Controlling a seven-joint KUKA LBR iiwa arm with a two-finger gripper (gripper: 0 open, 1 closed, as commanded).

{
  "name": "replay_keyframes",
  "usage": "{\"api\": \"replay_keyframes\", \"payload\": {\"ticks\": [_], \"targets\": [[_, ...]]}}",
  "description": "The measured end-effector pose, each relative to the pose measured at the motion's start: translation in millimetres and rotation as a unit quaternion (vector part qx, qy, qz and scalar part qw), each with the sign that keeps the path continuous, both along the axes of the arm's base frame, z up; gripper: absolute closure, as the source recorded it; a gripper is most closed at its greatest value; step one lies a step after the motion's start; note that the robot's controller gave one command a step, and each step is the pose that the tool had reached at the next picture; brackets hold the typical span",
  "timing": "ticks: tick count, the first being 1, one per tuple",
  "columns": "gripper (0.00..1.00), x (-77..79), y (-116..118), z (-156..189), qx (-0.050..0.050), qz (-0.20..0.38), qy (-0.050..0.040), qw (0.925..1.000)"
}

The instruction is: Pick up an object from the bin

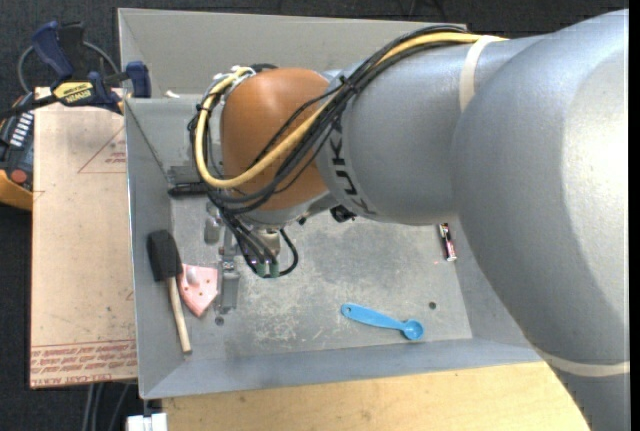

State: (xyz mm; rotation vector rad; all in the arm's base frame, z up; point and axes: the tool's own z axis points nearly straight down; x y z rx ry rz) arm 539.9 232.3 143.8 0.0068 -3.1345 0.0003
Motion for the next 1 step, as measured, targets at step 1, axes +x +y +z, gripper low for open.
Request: {"api": "replay_keyframes", "payload": {"ticks": [1], "targets": [[0.00,2.4,-1.0,4.2,0.001,-0.002,-0.0036,1.0000]]}}
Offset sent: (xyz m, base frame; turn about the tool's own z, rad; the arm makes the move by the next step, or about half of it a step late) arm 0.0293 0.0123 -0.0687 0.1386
